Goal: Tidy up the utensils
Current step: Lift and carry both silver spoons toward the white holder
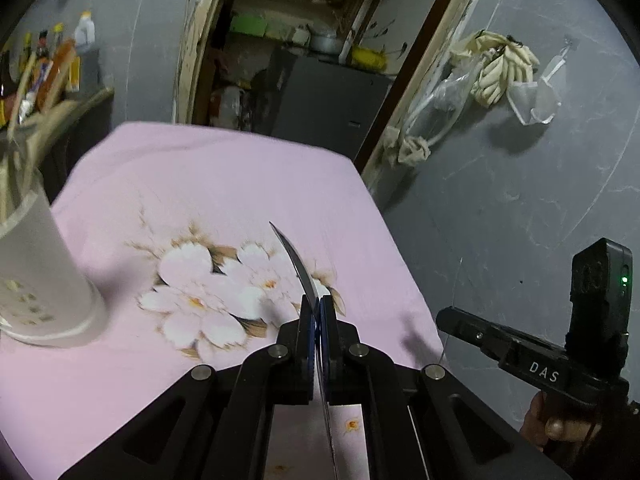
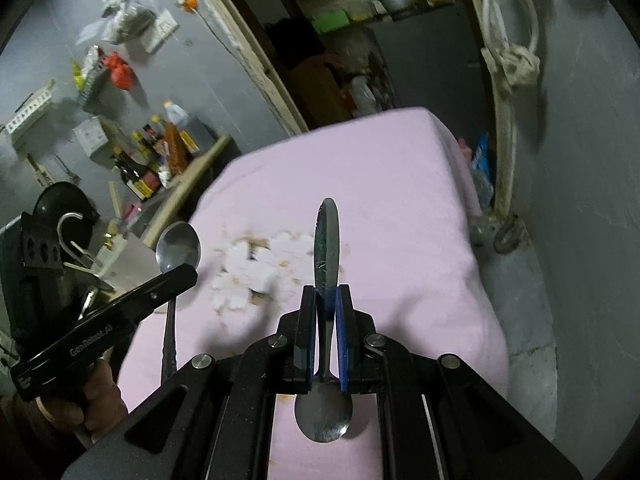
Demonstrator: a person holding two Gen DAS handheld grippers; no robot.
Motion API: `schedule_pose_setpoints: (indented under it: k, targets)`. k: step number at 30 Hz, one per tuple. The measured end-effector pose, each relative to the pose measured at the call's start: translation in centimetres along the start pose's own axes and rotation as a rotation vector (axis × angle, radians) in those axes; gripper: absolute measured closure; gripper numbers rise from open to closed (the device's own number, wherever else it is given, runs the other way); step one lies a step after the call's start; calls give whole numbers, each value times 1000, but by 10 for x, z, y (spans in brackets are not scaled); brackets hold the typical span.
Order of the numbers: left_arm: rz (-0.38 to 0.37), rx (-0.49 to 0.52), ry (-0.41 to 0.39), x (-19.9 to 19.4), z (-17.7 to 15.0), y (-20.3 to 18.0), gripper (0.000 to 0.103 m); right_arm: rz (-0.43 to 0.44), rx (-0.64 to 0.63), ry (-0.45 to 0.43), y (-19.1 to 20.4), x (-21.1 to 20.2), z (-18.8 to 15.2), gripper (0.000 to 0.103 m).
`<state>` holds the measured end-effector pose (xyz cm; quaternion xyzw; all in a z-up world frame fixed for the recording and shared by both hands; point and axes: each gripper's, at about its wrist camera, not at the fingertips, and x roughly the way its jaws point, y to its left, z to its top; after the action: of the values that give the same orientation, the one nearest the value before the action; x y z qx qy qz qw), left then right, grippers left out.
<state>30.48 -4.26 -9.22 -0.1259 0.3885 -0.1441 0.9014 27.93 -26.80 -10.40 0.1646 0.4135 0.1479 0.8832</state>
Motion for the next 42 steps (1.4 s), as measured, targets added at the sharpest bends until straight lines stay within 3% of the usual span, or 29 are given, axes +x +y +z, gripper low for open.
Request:
schedule_pose_setpoints:
  k: [15, 31, 38, 42]
  targets:
    - [19, 86, -204, -102, 46, 23, 100, 58, -77, -218, 109, -40, 31, 95]
    - [74, 88, -397, -183, 99, 113, 100, 136, -199, -415, 240, -40, 71, 95]
    - [116, 98, -449, -204, 110, 148, 100, 156, -210, -457, 280, -24, 79, 95]
    - [126, 44, -462, -212, 118, 178, 100, 175, -216, -456, 299, -7, 83, 95]
